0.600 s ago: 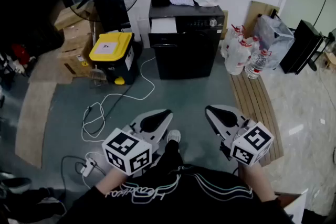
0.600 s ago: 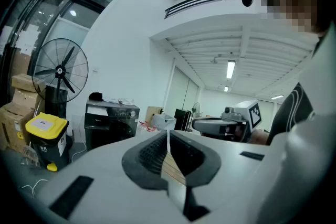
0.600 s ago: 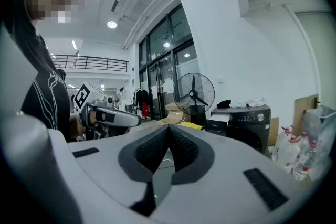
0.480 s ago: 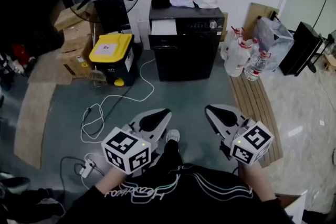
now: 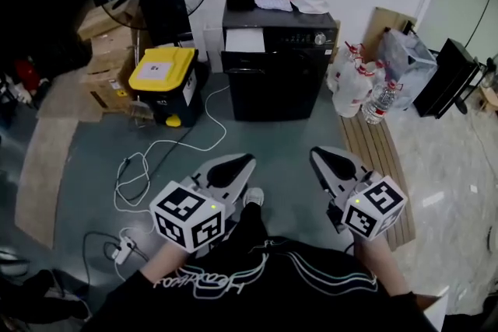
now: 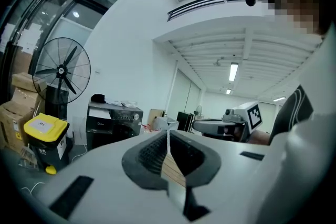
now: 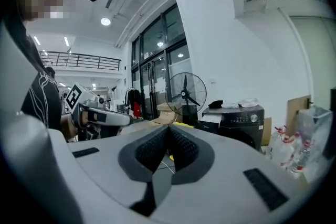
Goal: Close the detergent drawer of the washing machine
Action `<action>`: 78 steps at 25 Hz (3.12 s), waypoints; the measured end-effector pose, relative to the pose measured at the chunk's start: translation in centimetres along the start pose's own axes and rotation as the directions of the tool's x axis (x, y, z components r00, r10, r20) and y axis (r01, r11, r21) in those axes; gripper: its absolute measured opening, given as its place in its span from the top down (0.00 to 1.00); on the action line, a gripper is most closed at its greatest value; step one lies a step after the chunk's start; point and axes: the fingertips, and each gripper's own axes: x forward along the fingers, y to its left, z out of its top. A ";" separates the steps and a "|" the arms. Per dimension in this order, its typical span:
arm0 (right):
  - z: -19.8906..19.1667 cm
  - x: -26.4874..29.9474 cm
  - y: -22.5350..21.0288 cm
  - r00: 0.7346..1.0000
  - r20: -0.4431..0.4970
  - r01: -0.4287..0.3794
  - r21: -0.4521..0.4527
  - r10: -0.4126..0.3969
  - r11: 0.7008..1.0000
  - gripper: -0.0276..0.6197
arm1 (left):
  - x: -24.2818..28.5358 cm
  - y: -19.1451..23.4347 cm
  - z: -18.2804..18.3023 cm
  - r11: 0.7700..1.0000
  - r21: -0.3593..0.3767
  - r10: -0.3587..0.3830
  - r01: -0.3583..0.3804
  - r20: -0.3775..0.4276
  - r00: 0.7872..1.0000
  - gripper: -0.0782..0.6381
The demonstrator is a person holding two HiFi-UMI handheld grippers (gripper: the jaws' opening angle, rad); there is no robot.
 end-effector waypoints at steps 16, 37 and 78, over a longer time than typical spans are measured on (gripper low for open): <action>0.9 13.1 -11.5 0.999 -0.039 0.020 0.108 -0.016 0.994 0.91 | 11.1 13.8 3.0 0.998 -0.068 -0.019 0.014 -0.078 0.997 0.84; -0.2 32.5 -26.5 0.982 -0.189 0.069 0.203 -0.030 0.977 0.91 | 26.5 35.2 3.5 0.984 -0.178 -0.049 0.014 -0.191 0.980 0.84; -4.2 39.2 -39.8 0.970 -0.239 0.049 0.332 0.034 0.942 0.91 | 39.1 49.8 -8.8 0.955 -0.126 0.200 -0.268 -0.395 0.897 0.84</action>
